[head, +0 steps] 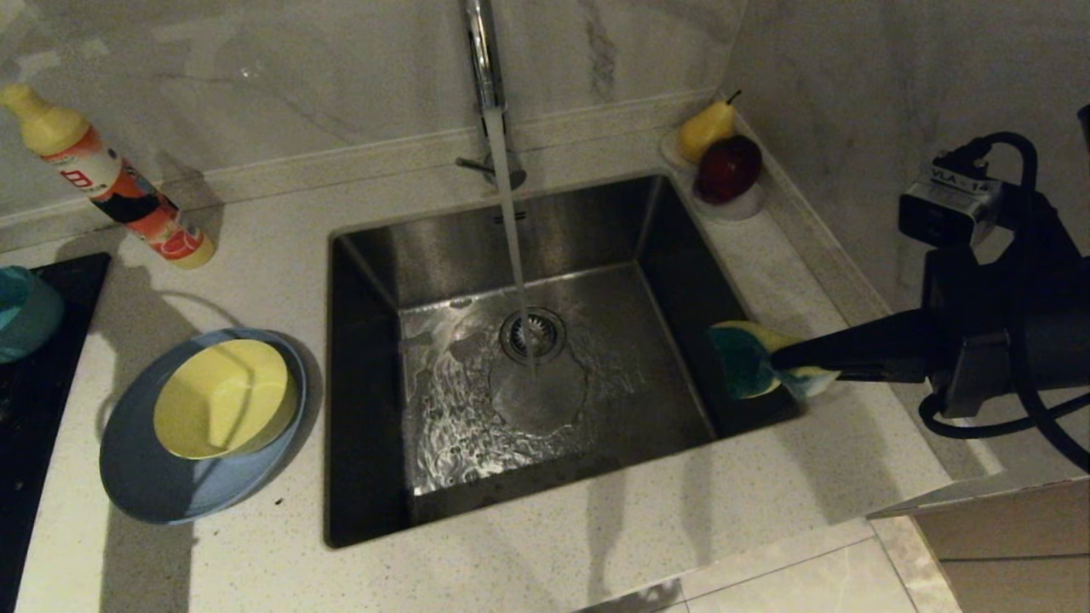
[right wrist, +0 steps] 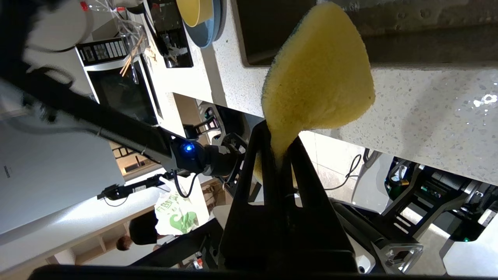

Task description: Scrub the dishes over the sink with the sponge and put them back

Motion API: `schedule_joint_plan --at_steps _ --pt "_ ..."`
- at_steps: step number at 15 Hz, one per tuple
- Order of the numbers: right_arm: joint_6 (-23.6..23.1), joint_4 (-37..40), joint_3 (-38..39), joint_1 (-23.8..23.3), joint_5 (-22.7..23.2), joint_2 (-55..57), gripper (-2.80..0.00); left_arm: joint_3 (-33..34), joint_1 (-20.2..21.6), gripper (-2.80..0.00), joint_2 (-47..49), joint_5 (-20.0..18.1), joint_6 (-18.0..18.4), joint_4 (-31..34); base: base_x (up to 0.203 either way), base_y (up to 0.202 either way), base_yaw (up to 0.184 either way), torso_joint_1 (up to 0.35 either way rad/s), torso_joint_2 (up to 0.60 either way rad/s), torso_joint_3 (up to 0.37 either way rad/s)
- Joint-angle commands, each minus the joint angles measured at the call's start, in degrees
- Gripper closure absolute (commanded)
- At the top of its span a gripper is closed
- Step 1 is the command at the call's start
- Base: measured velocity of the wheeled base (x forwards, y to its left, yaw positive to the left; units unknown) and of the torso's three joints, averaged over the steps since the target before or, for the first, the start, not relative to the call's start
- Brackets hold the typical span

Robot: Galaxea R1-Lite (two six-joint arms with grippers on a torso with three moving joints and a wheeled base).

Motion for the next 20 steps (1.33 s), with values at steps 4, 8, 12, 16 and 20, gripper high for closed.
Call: schedule_joint_plan --at_steps 4,8,12,16,20 --pt "0.19 0.14 -0.10 0.03 0.22 -0.11 0.00 0.62 -1.78 0.00 -14.39 -1.16 11.88 7.93 0.000 0.000 0.000 0.000 0.00 0.000" --pt "0.28 0.40 -0.10 0.03 0.13 0.15 0.00 1.07 -3.02 0.00 -20.12 -3.10 23.82 14.95 0.000 0.000 0.000 0.000 0.00 0.000" --pt "0.34 0.59 -0.07 0.03 0.13 0.57 0.00 5.04 -6.66 0.00 -22.69 -3.81 32.43 20.16 0.000 0.000 0.000 0.000 0.00 0.000" --pt "0.63 0.58 -0.03 0.03 -0.04 1.21 0.00 19.13 -13.50 0.00 -24.37 -2.04 48.35 20.71 0.000 0.000 0.000 0.000 0.00 0.000" --pt "0.72 0.41 -0.19 0.03 -0.37 2.74 0.00 24.28 -19.56 -2.80 -23.13 0.15 52.03 20.50 0.000 0.000 0.000 0.000 0.00 0.000"
